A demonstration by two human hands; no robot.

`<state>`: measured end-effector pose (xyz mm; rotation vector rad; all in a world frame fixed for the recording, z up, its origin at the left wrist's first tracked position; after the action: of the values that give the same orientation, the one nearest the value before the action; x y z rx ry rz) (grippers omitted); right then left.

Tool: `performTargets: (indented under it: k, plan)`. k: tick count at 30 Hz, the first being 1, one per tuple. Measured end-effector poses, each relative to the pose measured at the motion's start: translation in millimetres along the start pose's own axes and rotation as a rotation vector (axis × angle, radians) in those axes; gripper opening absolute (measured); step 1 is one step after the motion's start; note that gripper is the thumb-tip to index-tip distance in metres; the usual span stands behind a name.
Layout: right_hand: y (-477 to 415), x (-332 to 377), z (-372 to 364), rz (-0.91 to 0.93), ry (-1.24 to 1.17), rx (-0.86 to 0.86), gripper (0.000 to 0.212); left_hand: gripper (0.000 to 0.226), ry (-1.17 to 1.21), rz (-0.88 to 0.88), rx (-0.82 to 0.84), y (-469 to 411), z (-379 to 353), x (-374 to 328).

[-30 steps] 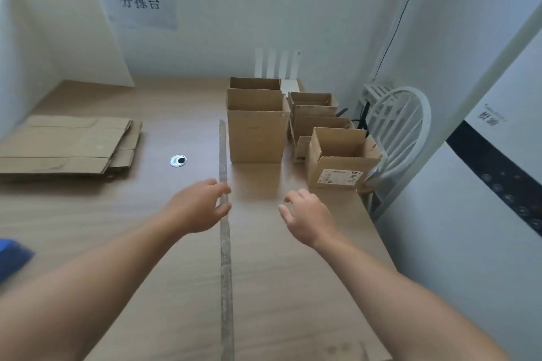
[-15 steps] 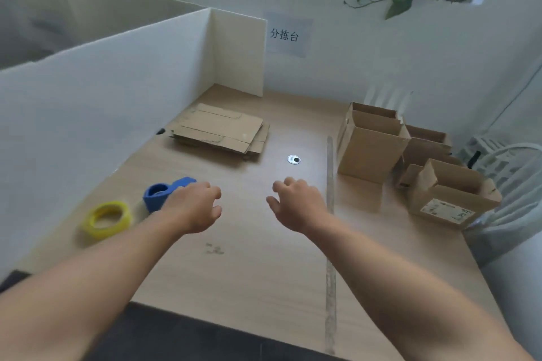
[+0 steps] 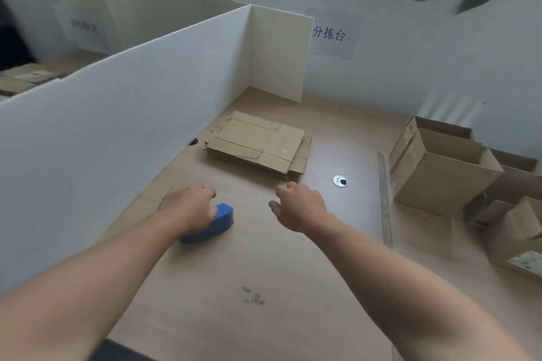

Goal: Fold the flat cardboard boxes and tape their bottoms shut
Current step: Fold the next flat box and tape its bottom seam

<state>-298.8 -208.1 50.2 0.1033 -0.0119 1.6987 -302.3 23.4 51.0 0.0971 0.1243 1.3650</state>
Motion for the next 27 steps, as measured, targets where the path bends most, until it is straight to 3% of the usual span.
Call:
performTargets:
  k: [11,19,23,27]
  plan:
    - [-143,-9,-17,-0.040,0.041,0.084,0.029,0.039,-0.004,-0.081,0.048,-156,4,31]
    - [-245,-27,-54,-0.227,0.090,0.106,0.035,0.032,-0.103,-0.245,0.128,-306,-22,67]
    - [-283,-47,-78,-0.466,-0.068,0.173,0.035,0.032,-0.203,-0.312,0.103,-358,-40,85]
    - [-294,-66,-99,-0.816,-0.391,0.081,0.043,0.039,-0.061,-0.198,0.080,-390,-55,106]
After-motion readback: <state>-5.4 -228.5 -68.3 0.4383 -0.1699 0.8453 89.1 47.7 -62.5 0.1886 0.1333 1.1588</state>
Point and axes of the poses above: each hand's wrist, its own y-axis away from the middle knuckle, its own z-axis out of the back of the hand, x = y × z, the point moved 4 cm from there along -y, towards the middle knuckle, and after that the axes turned 6 degrees about -z, right-handed, at the moved point
